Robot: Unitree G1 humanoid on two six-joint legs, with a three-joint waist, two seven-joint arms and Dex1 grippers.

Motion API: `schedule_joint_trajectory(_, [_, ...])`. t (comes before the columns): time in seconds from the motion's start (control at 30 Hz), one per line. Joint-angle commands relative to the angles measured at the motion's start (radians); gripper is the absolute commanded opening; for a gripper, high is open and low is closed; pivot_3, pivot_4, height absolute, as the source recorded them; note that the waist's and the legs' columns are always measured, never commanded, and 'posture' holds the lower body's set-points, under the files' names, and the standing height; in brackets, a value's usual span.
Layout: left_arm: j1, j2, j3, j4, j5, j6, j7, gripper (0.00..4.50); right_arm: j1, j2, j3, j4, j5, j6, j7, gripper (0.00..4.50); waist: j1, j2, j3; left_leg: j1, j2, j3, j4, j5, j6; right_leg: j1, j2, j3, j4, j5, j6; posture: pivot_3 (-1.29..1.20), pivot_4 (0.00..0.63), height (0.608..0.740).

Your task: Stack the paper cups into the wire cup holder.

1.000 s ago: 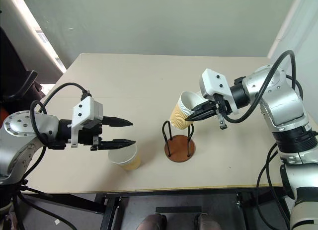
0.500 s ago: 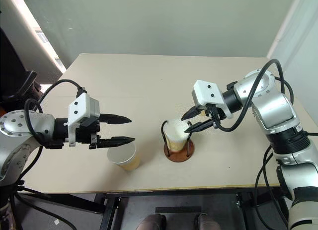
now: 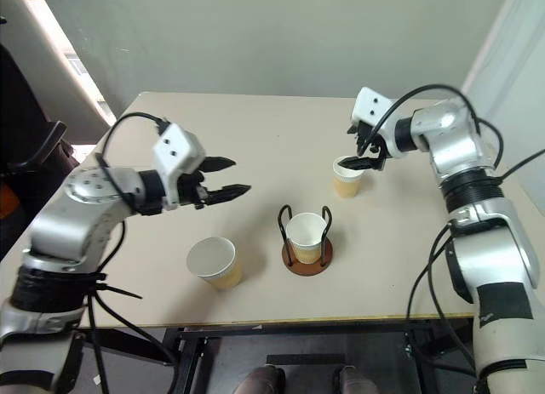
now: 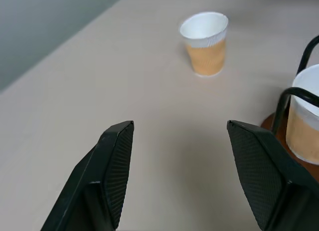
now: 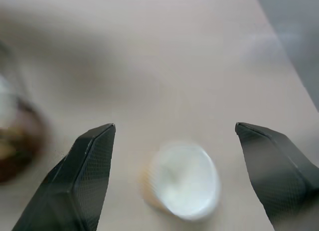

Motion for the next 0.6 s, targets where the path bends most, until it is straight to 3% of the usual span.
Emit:
schedule_joint_trajectory(0.03, [-0.06,-0.031,-0.007,0.053,0.045,-0.046,0.011,3.2,-0.058,0.034,-0.004,0.122,-0.057,-0.101,-0.045,3.99,0.0,0.0,0.0,-0.001,0.0,0.0,-0.001,0.0,0.0,-0.001,0.0,0.0,0.0,0.0,0.001,0.0,0.15,0.74])
schedule_joint_trajectory(0.17, [-0.058,-0.062,-0.001,0.05,0.045,-0.042,0.008,3.2,-0.08,0.072,-0.012,0.225,-0.103,-0.132,-0.091,3.99,-0.001,0.0,0.0,-0.008,0.002,0.001,-0.003,-0.001,-0.003,-0.01,0.001,0.0,-0.001,0.001,0.002,0.0,0.15,0.74])
schedule_joint_trajectory(0.27, [-0.035,-0.069,0.005,0.018,0.04,-0.027,0.009,3.2,-0.073,0.096,-0.022,0.272,-0.115,-0.14,-0.104,3.99,-0.001,0.0,0.0,-0.012,0.006,0.002,-0.002,0.003,-0.015,-0.011,0.004,-0.001,-0.002,0.001,0.002,0.0,0.15,0.74])
schedule_joint_trajectory(0.57, [0.004,-0.04,0.042,-0.036,0.035,0.008,0.009,3.2,-0.048,0.149,-0.025,0.33,-0.153,-0.15,-0.124,3.99,0.001,0.0,0.0,-0.014,0.006,0.003,0.001,0.0,-0.013,-0.012,0.004,-0.001,-0.003,0.001,0.002,0.0,0.15,0.74])
schedule_joint_trajectory(0.6, [0.009,-0.037,0.048,-0.042,0.033,0.014,0.01,3.2,-0.044,0.151,-0.021,0.331,-0.159,-0.15,-0.123,3.63,0.001,0.0,0.0,-0.014,0.006,0.003,0.002,-0.001,-0.011,-0.012,0.004,-0.001,-0.004,0.001,0.002,0.0,0.15,0.74])
